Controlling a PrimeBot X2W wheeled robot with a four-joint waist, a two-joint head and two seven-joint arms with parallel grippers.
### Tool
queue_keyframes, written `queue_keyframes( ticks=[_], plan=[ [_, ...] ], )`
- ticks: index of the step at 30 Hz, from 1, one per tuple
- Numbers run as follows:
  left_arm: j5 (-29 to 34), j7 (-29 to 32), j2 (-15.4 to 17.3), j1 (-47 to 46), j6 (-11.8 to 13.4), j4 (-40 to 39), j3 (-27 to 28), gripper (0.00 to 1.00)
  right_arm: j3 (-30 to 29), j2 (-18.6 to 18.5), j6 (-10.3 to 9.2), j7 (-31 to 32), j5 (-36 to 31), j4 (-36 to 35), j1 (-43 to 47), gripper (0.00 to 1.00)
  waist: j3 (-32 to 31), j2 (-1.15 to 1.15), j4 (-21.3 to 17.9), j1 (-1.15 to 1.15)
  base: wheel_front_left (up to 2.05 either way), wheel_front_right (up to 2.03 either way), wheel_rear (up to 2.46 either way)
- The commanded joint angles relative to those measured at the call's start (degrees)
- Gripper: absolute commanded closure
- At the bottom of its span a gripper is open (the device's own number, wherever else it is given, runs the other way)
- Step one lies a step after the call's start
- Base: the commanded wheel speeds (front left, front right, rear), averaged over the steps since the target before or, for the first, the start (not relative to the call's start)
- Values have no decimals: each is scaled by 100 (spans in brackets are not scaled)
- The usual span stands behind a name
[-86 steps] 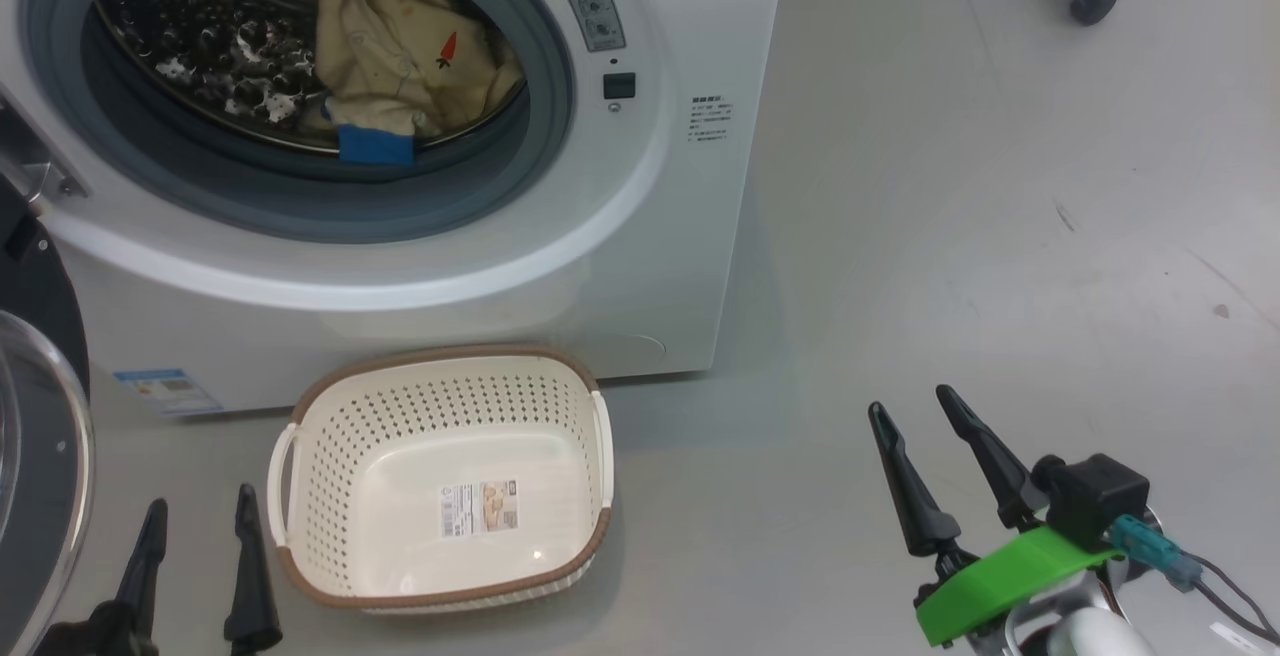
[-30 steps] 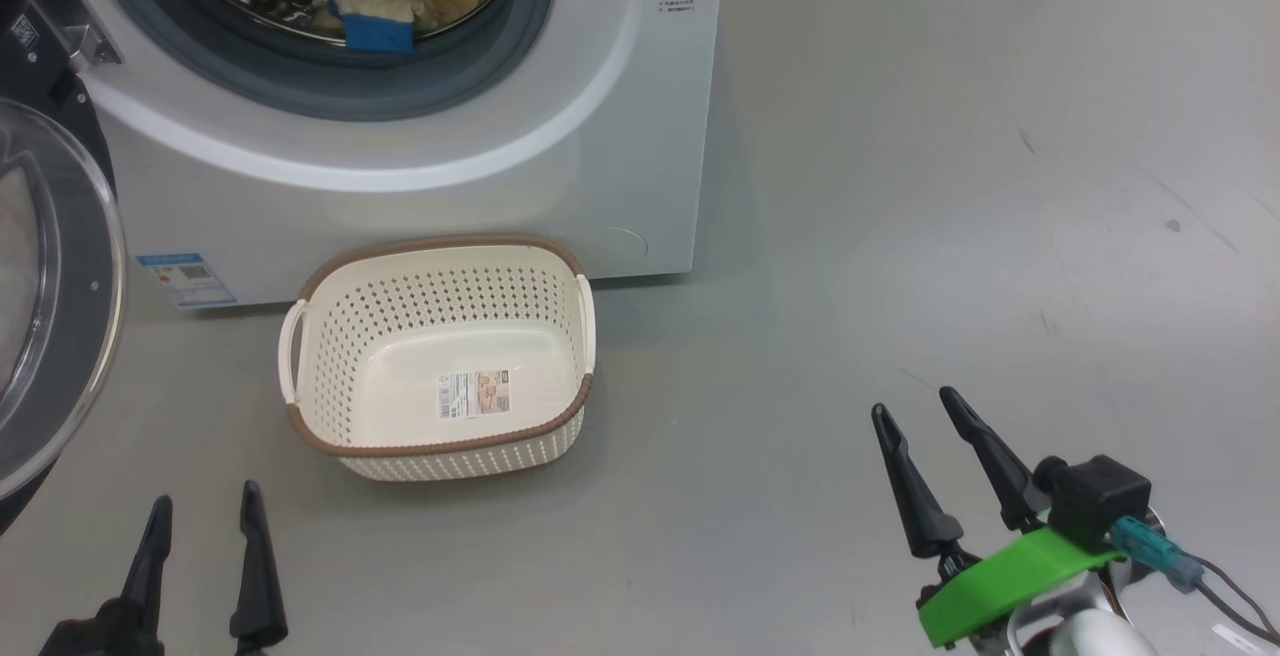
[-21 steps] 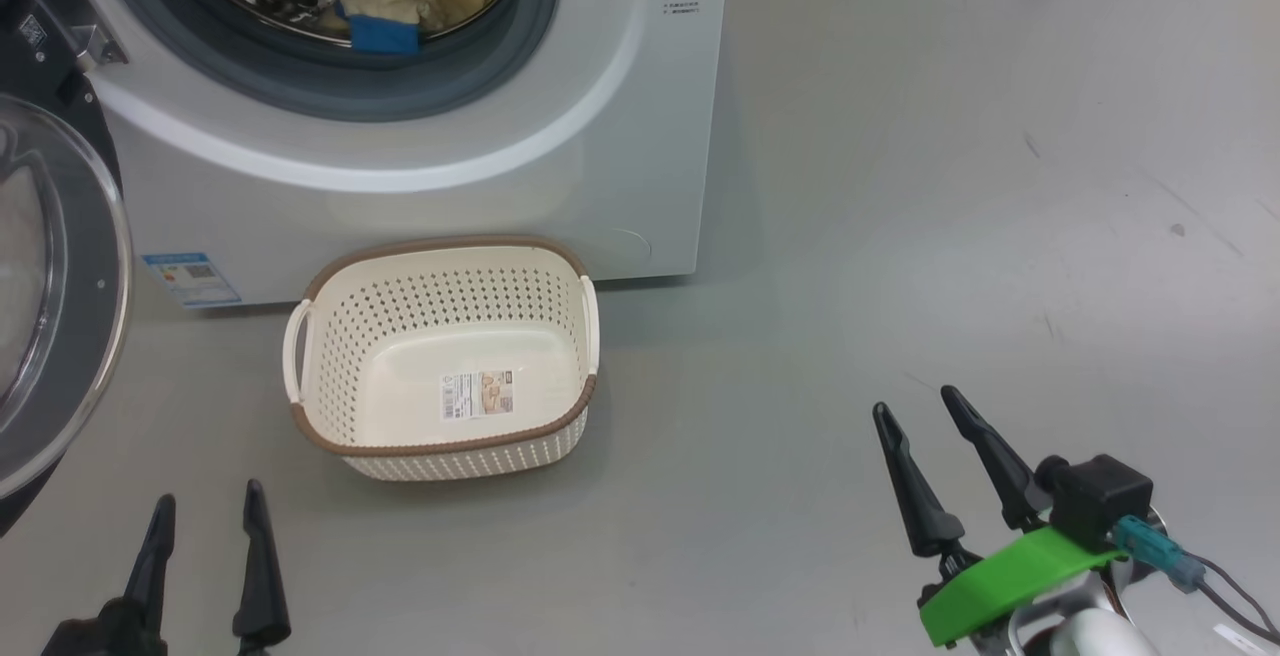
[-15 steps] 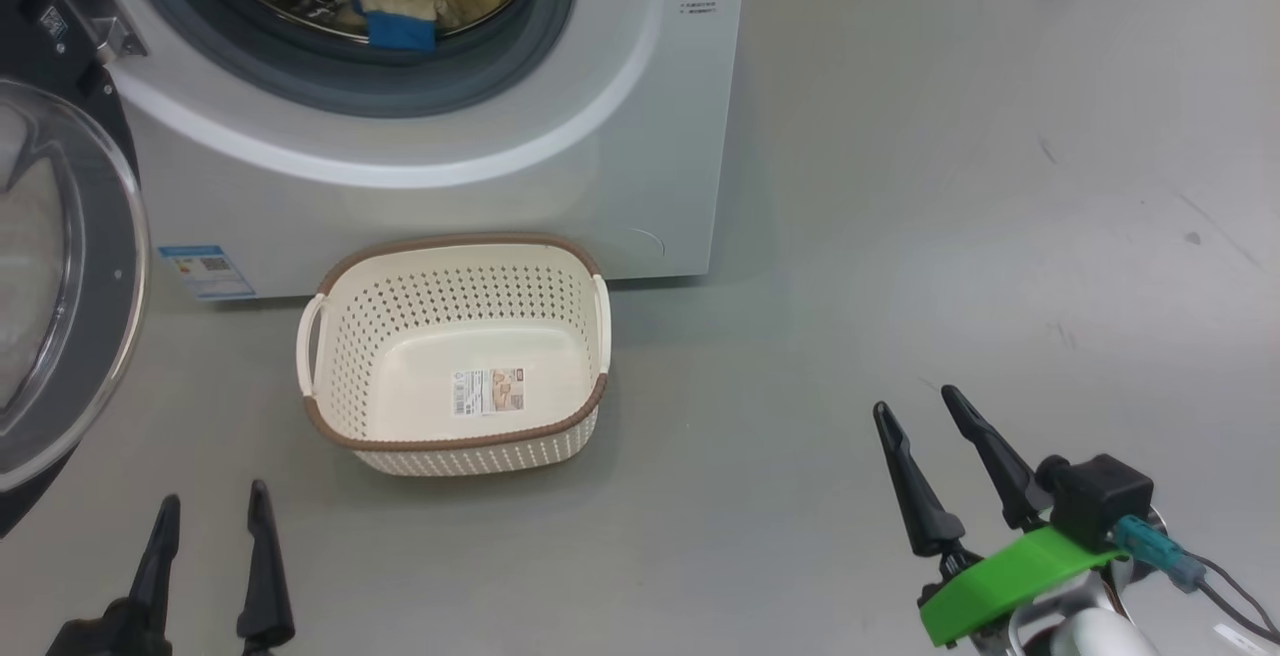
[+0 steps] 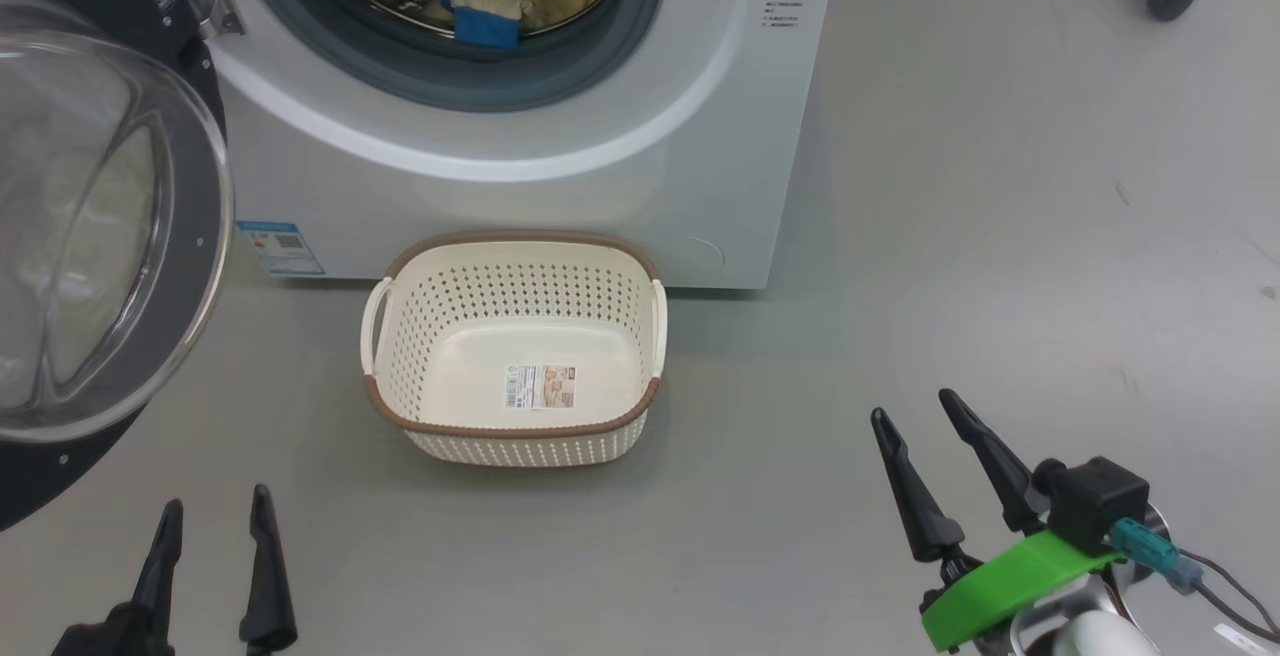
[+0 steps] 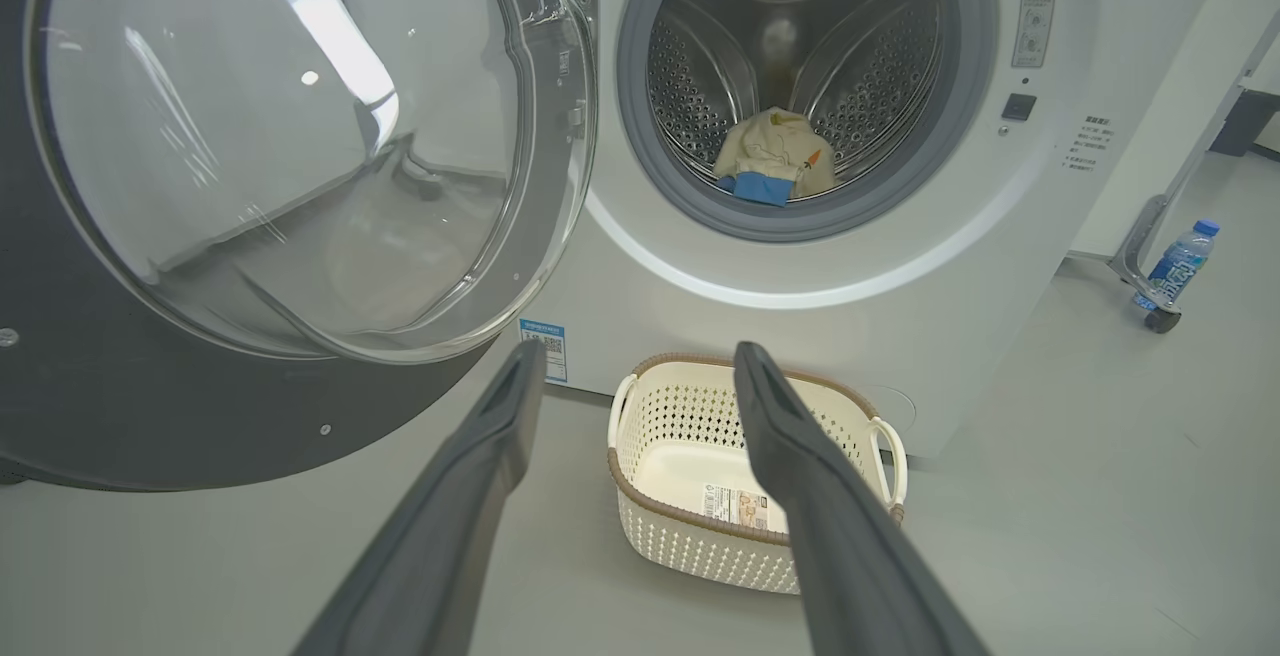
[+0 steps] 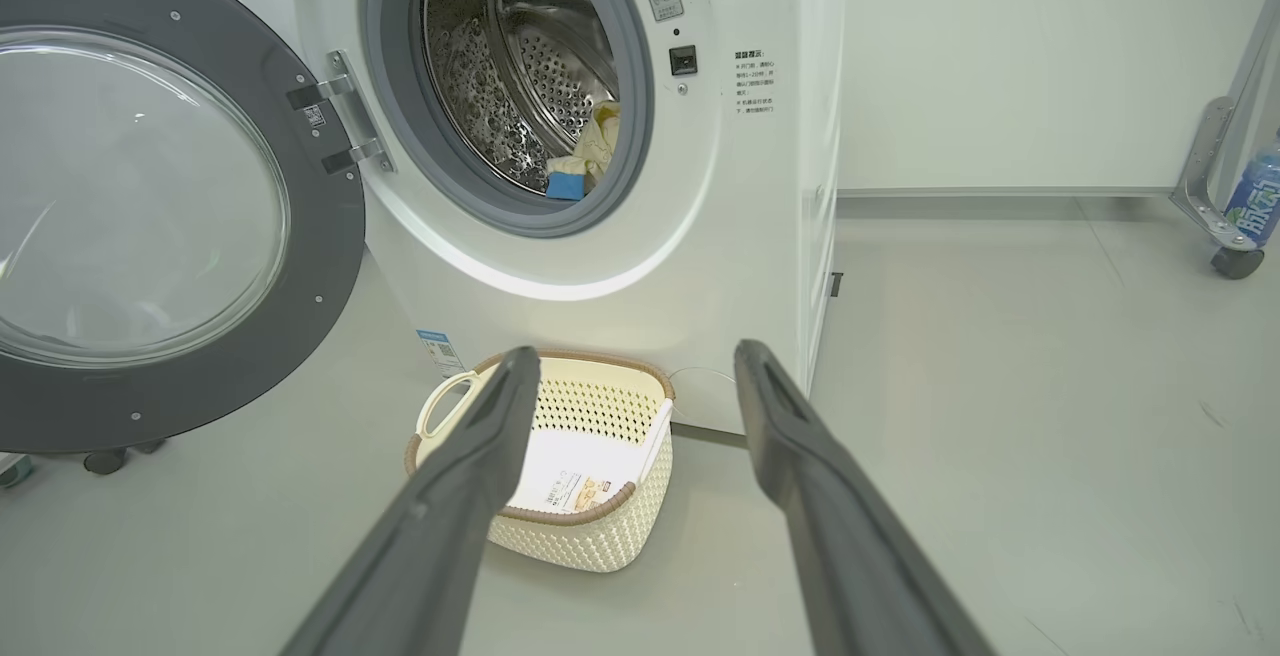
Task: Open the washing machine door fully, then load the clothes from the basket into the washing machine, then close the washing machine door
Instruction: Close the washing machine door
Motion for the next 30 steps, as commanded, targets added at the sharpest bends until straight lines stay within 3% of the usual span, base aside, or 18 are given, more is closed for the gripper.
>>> queue_keyframes(
  ticks=[1, 30],
  plan=[
    [48, -79, 64, -140, 495, -146, 243, 0, 96, -122, -15, -38, -31, -175, -170, 0, -23, 0, 96, 0, 0, 0, 0],
    [71, -80, -198, -92, 478, -107, 347, 0, 174, -185, -15, -38, -86, -162, -257, 0, 53, 0, 1338, 0, 0, 0, 0]
  ],
)
